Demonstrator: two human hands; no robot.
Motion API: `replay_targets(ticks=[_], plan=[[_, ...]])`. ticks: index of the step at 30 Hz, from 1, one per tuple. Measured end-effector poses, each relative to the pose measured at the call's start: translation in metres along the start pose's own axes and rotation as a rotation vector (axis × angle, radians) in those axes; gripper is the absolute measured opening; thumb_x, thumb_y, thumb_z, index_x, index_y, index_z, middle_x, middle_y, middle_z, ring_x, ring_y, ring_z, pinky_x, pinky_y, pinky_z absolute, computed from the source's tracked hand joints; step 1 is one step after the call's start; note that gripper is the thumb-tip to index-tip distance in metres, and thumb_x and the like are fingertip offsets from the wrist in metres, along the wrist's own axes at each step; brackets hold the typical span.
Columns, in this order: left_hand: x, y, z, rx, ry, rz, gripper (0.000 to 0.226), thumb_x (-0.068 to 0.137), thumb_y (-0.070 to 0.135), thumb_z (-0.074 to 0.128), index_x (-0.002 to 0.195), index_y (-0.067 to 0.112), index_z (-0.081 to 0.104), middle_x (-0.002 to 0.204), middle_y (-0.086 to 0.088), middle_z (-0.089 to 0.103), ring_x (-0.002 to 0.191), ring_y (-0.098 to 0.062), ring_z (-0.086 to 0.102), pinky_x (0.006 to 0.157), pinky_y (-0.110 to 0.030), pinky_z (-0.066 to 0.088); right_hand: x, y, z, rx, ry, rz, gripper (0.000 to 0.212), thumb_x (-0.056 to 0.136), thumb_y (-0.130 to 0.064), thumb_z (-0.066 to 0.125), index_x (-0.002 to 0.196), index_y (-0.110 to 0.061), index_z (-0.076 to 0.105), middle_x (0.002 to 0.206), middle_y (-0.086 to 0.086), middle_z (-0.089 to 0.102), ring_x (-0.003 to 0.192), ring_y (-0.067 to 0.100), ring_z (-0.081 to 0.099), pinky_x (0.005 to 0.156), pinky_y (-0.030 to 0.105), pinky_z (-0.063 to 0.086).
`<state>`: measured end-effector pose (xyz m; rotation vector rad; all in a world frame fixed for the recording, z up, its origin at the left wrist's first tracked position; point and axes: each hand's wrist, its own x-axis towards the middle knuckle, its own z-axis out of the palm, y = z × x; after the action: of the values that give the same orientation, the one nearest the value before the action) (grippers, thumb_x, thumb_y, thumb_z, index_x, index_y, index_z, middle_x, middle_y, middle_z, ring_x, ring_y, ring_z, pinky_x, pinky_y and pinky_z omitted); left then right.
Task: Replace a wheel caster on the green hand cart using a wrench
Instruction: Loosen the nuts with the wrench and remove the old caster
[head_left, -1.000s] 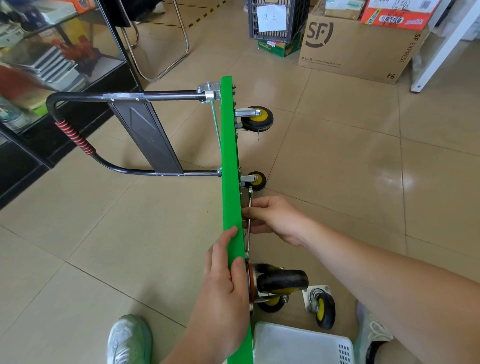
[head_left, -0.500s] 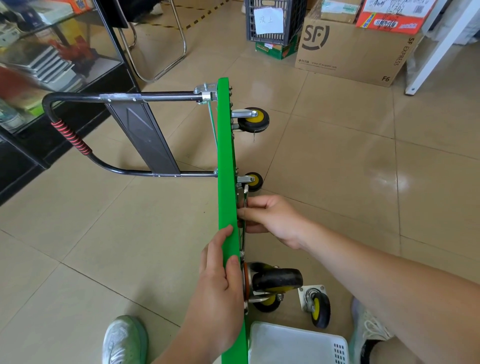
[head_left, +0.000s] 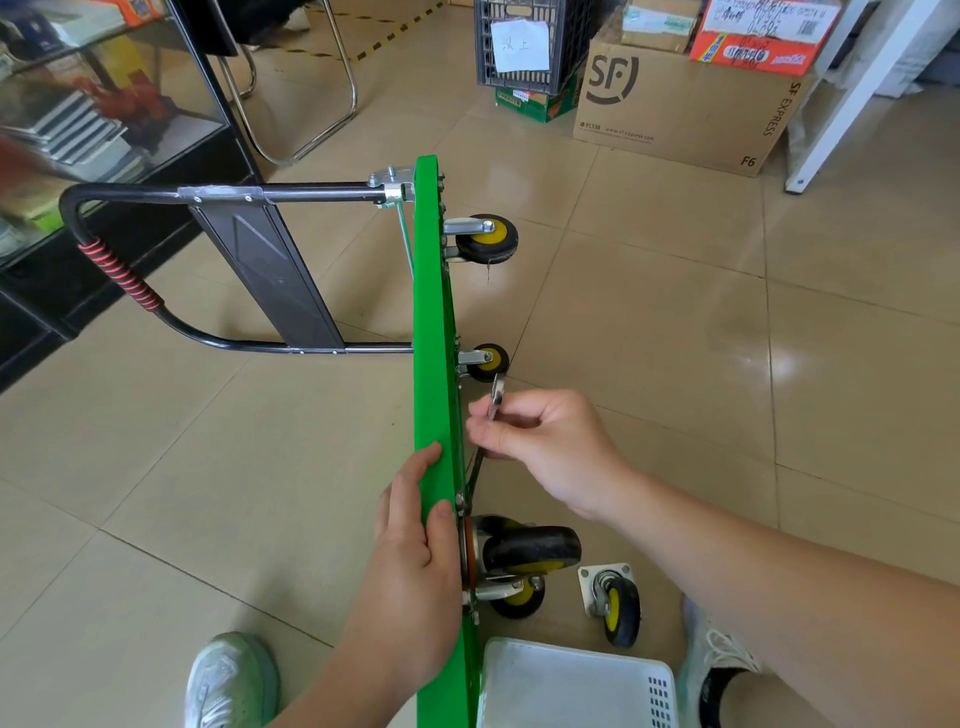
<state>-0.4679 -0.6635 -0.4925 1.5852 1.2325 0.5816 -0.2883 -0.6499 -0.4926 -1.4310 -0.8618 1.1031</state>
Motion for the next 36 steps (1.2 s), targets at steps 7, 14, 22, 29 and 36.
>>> replay_targets(ticks=[7, 14, 22, 29, 36], plan=[[0.001, -0.002, -0.001, 0.002, -0.005, -0.001, 0.042, 0.109, 0.025, 0.036, 0.127, 0.062, 0.034, 0.139, 0.014, 0.045, 0.111, 0.014, 0.051, 0.086, -0.001, 0.037, 0.039, -0.008, -0.014, 0.082, 0.002, 0.102, 0.016, 0.089, -0.001, 0.071, 0.094, -0.016, 0.074, 0.093, 0.008, 0.076, 0.085, 0.022, 0.076, 0.079, 0.035, 0.061], [0.001, -0.002, 0.000, 0.017, 0.024, 0.012, 0.048, 0.108, 0.017, 0.040, 0.128, 0.061, 0.035, 0.138, 0.024, 0.043, 0.117, 0.020, 0.045, 0.089, 0.006, 0.030, 0.061, 0.015, -0.003, 0.054, -0.057, 0.219, 0.008, 0.090, -0.010, 0.073, 0.096, -0.013, 0.076, 0.095, 0.009, 0.077, 0.086, 0.024, 0.074, 0.083, 0.041, 0.061], [0.002, 0.000, 0.000, 0.012, 0.045, 0.041, 0.047, 0.107, 0.011, 0.042, 0.127, 0.053, 0.040, 0.136, 0.029, 0.040, 0.117, 0.030, 0.039, 0.088, 0.009, 0.025, 0.069, 0.026, 0.004, 0.048, -0.112, 0.254, 0.021, 0.091, -0.010, 0.072, 0.111, -0.004, 0.073, 0.103, 0.012, 0.077, 0.089, 0.023, 0.075, 0.081, 0.037, 0.062], [0.000, 0.000, 0.000, 0.023, 0.036, 0.046, 0.047, 0.107, 0.014, 0.042, 0.127, 0.057, 0.037, 0.136, 0.030, 0.039, 0.119, 0.027, 0.039, 0.089, 0.009, 0.025, 0.070, 0.040, 0.004, 0.144, -0.025, 0.309, 0.018, 0.088, -0.010, 0.075, 0.105, -0.005, 0.073, 0.100, 0.012, 0.077, 0.091, 0.028, 0.075, 0.087, 0.044, 0.060], [0.001, -0.001, 0.000, 0.020, 0.035, 0.049, 0.046, 0.107, 0.014, 0.041, 0.129, 0.055, 0.038, 0.138, 0.030, 0.039, 0.121, 0.026, 0.040, 0.091, 0.009, 0.025, 0.075, 0.049, 0.005, 0.171, -0.036, 0.389, 0.034, 0.086, -0.011, 0.077, 0.118, 0.000, 0.070, 0.106, 0.016, 0.076, 0.095, 0.030, 0.074, 0.091, 0.045, 0.059]])
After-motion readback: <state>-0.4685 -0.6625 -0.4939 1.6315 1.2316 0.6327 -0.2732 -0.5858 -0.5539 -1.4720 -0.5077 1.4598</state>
